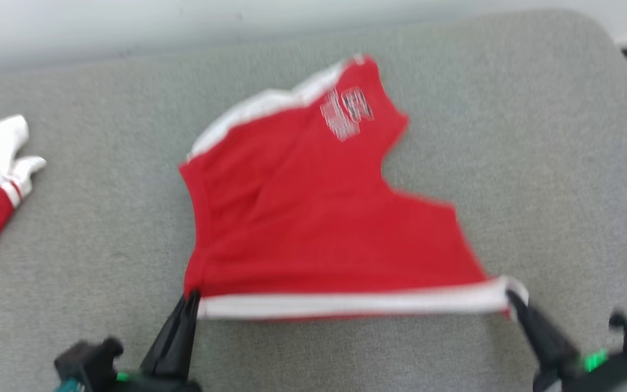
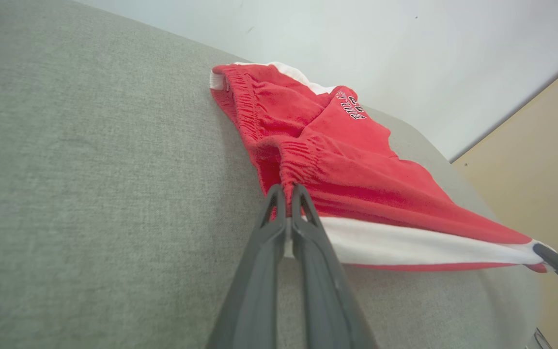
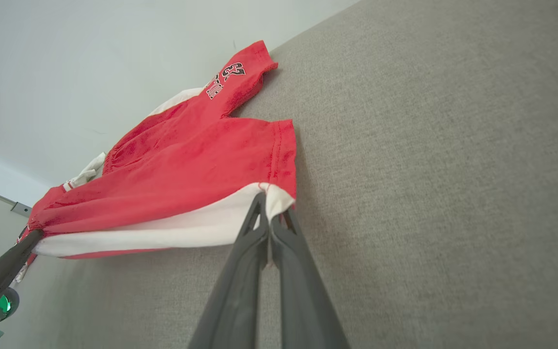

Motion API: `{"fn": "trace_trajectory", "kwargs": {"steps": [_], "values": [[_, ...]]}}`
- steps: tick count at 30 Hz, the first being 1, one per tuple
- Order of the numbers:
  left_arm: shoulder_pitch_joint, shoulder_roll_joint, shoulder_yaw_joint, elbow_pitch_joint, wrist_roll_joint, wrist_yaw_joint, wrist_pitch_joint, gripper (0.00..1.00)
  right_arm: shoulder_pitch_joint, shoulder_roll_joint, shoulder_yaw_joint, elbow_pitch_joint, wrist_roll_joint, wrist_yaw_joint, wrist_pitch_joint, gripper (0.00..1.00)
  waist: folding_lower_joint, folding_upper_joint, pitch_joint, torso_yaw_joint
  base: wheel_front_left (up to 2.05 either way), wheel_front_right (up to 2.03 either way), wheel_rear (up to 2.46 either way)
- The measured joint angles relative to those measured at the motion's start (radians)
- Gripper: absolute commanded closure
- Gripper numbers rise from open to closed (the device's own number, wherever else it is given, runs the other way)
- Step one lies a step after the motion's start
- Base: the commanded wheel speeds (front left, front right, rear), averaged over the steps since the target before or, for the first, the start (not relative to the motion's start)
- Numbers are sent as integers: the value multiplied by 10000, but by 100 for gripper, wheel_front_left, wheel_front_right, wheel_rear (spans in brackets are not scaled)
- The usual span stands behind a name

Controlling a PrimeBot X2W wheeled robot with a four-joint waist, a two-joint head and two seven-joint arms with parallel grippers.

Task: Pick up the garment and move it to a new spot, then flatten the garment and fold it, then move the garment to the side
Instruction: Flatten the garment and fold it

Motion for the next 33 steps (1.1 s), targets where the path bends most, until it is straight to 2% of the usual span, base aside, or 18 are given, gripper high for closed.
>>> {"fn": "trace_trajectory", "kwargs": {"steps": [7, 15, 20, 25, 29, 33], "values": [[1447, -224, 194, -276, 104, -100, 2, 100, 2309, 322, -794, -556, -157, 2, 0, 100, 0, 0, -795, 167, 0, 0, 0], [1339, -546, -6, -125, 378, -359, 2, 100, 2370, 782, -1806, -918, -627, 2, 238, 100, 2, 2, -1086, 439, 0, 0, 0], [366, -736, -159, -6, 642, -614, 0, 100, 1235, 698, -2328, -1099, -1080, 2, 709, 100, 4, 3, -911, 579, 0, 0, 0], [-985, -972, -167, 393, 702, -792, 21, 100, -533, 677, -2562, -660, -1292, 0, 1444, 100, 5, 4, -572, 799, 0, 0, 0], [-2172, -1221, -40, 953, 637, -884, 56, 100, -2338, 744, -2408, 163, -1624, 0, 1987, 100, 5, 3, -176, 1018, 0, 0, 0], [-3215, -1534, 54, 1689, 627, -888, 52, 100, -4355, 1158, -2182, 1716, -1864, 2, 2334, 100, 6, 4, 319, 1222, 0, 0, 0]]}}
